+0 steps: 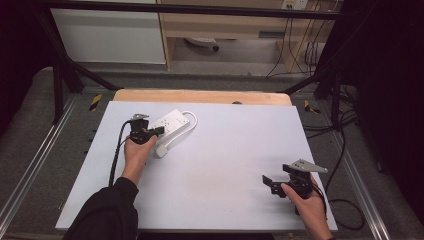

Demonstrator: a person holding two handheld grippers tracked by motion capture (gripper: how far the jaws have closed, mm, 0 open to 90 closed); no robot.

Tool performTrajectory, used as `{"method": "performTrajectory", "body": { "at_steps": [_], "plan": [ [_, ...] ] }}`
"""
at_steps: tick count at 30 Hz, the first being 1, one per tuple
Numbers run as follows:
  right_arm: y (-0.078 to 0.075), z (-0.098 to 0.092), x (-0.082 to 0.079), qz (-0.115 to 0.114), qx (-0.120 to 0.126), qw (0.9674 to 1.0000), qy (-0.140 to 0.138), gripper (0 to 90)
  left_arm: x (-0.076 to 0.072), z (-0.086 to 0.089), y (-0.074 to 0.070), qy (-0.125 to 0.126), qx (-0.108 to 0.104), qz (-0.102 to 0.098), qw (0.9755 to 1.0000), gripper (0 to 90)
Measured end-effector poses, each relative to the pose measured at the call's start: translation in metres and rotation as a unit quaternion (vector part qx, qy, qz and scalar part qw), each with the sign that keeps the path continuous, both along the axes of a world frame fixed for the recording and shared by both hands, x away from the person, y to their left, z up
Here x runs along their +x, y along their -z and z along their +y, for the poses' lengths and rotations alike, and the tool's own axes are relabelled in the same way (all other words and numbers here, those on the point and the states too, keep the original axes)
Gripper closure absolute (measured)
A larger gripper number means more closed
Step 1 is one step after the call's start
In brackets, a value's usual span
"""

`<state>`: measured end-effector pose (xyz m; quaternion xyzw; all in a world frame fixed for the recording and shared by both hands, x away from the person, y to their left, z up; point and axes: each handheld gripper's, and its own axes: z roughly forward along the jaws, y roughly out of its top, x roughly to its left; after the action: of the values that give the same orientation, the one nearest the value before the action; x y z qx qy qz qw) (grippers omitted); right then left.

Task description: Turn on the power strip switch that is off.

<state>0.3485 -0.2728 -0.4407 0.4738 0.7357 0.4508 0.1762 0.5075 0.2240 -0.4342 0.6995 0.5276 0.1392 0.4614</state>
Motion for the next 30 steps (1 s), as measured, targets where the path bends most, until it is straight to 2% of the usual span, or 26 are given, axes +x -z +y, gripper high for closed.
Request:
{"method": "performTrajectory", "body": {
  "at_steps": [9, 14, 15, 16, 19, 24, 28, 30],
  "plan": [
    [0.0, 0.0, 0.0, -0.001, -0.002, 1.0, -0.001, 4.3, -0.002, 0.0, -0.006, -0.005, -0.006, -0.017, 0.9998, 77.0],
    [0.0, 0.0, 0.0, -0.002, -0.002, 1.0, -0.002, 4.3, -0.002, 0.002, -0.007, -0.01, -0.015, -0.019, 0.9997, 68.6],
    [0.0, 0.0, 0.0, -0.001, -0.002, 1.0, -0.002, 4.3, -0.002, 0.002, -0.008, -0.011, -0.014, -0.019, 0.9996, 63.0],
    [0.0, 0.0, 0.0, -0.001, -0.002, 1.0, -0.002, 4.3, -0.002, 0.002, -0.008, -0.013, -0.013, -0.02, 0.9996, 63.0],
    [0.0, 0.0, 0.0, -0.001, -0.002, 1.0, -0.001, 4.3, -0.003, 0.003, -0.01, -0.016, -0.011, -0.025, 0.9995, 50.1],
    [0.0, 0.001, 0.0, -0.002, -0.003, 1.0, -0.002, 4.3, -0.003, 0.005, -0.012, -0.019, -0.021, -0.032, 0.9991, 43.4],
    [0.0, 0.001, 0.0, -0.002, -0.003, 1.0, -0.003, 4.2, -0.003, 0.005, -0.013, -0.02, -0.028, -0.031, 0.9989, 34.6],
    [0.0, 0.001, 0.0, -0.001, -0.002, 1.0, -0.002, 4.2, -0.003, 0.005, -0.014, -0.028, -0.034, -0.022, 0.9988, 21.5]
  ]
}}
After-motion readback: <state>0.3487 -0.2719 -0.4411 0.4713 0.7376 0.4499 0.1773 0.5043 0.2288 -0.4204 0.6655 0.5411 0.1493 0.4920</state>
